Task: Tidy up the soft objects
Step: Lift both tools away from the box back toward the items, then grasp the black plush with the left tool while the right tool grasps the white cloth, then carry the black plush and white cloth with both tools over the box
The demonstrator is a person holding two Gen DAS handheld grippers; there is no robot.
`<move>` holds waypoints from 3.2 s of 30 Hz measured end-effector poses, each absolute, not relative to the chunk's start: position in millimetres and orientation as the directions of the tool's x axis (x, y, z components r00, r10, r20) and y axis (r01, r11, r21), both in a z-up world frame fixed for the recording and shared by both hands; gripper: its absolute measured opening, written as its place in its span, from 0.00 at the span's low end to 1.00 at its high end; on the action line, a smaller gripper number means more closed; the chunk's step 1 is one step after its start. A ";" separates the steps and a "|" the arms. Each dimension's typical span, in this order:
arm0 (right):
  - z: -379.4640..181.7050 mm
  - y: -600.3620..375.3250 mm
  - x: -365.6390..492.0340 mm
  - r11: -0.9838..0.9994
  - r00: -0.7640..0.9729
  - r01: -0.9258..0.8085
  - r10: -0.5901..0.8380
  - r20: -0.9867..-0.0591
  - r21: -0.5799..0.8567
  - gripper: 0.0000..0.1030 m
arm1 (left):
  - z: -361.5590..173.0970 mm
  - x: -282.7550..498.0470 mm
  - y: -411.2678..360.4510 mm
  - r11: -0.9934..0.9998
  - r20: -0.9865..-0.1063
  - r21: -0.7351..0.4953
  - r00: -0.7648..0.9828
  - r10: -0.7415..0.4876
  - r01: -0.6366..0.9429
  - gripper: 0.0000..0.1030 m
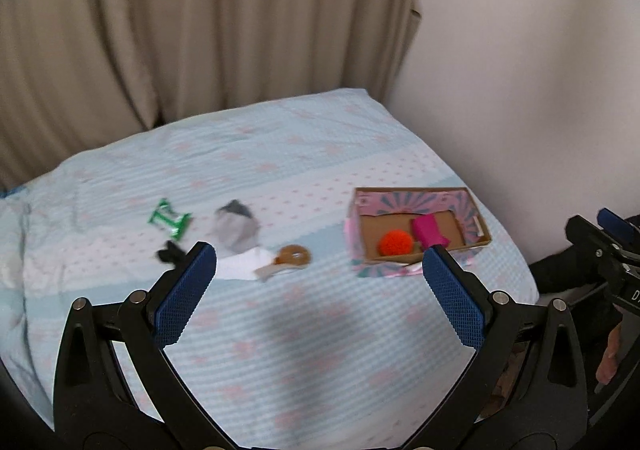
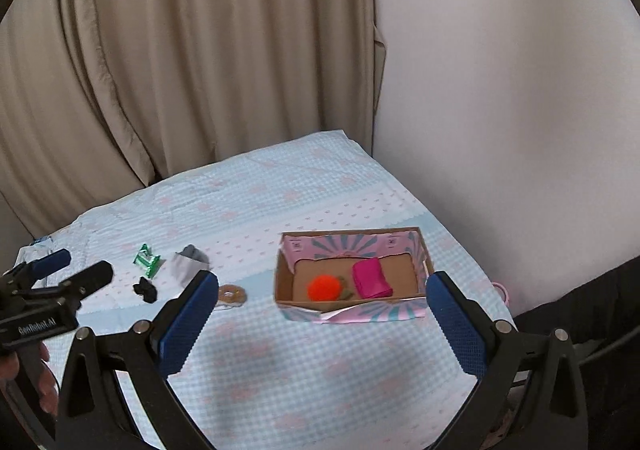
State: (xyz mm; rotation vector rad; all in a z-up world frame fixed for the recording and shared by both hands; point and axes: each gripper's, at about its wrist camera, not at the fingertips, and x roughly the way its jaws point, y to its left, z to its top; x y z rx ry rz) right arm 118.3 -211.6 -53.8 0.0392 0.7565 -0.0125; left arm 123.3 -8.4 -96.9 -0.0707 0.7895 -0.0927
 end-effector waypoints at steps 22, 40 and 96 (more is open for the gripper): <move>-113.1 -49.7 119.7 0.994 0.728 -0.040 0.099 -0.679 0.103 1.00 | -159.4 108.4 194.5 0.993 -0.743 -0.105 0.669 -0.039 -0.060 1.00; -294.8 42.7 248.0 0.972 0.634 -0.169 0.235 -0.737 0.164 1.00 | -345.5 217.1 252.7 0.985 -0.785 -0.114 0.619 -0.011 -0.128 0.98; -309.6 58.5 316.1 0.962 0.657 -0.249 0.252 -0.711 0.111 0.15 | -345.6 290.0 232.2 0.989 -0.749 -0.135 0.659 -0.065 -0.056 0.16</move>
